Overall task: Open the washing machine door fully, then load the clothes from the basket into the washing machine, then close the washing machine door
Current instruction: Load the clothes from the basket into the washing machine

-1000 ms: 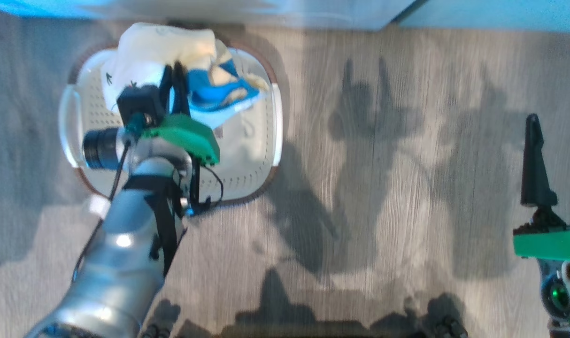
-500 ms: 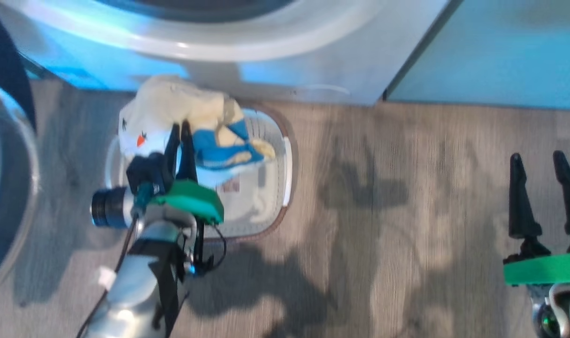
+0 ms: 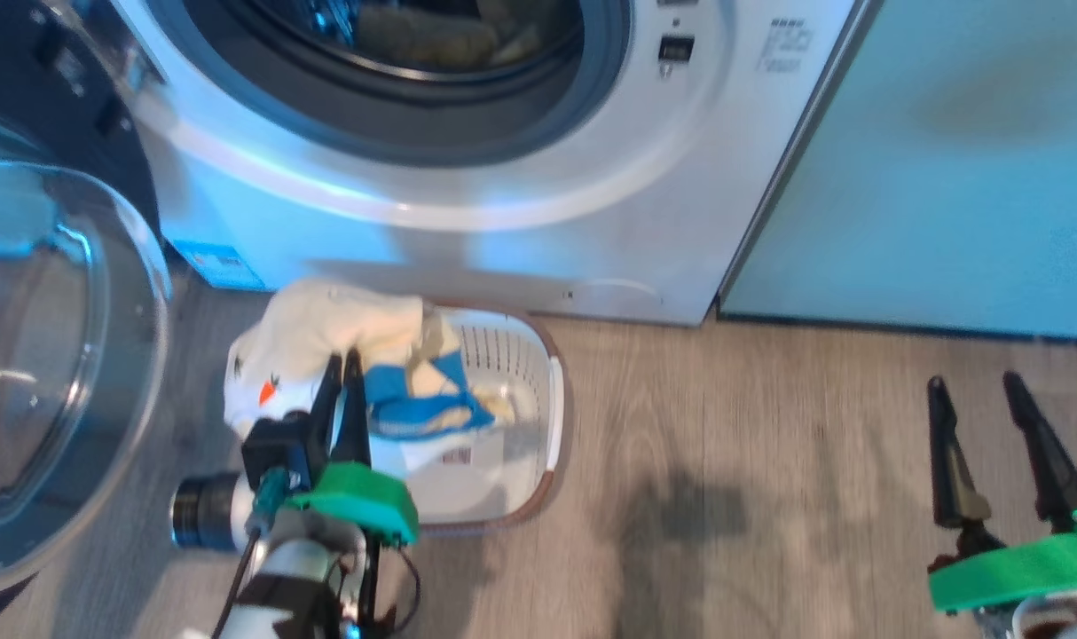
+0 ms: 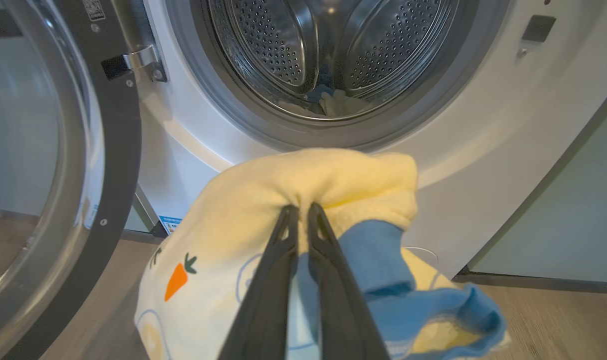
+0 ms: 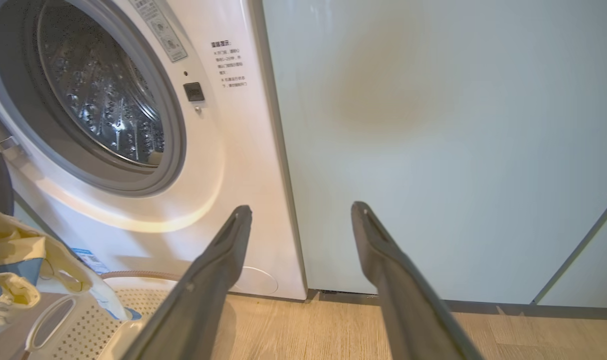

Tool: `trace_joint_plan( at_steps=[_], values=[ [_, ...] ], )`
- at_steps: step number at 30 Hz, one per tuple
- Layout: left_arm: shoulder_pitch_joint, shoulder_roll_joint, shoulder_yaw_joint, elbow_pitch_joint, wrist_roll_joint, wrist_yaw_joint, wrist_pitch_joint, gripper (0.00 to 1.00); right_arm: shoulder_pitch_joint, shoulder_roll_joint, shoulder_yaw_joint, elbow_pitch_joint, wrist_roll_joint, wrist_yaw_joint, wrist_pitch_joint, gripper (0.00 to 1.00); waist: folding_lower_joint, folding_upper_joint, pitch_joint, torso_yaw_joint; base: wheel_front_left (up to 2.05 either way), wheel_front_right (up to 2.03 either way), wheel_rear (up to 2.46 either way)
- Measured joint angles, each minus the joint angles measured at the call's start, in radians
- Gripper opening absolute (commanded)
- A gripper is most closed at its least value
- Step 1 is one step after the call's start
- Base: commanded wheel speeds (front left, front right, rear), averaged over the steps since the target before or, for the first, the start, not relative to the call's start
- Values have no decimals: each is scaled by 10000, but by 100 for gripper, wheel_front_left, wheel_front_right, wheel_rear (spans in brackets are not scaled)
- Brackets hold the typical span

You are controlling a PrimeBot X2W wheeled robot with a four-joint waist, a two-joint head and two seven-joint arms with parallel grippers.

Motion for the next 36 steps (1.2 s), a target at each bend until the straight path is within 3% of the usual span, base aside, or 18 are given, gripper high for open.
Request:
trace_joint_plan(
  at_steps=[17,36],
  values=[
    [1632,268,-412,-1229,-17,184,669,0,1160,295,-119,-372,-165,0,451,100,1,0,-1839,313,0,0,0],
    [1880,458,-627,-1787,-27,382,965,0,1440,393,-115,-424,-209,0,462,100,2,0,-2062,291,0,0,0]
  ],
)
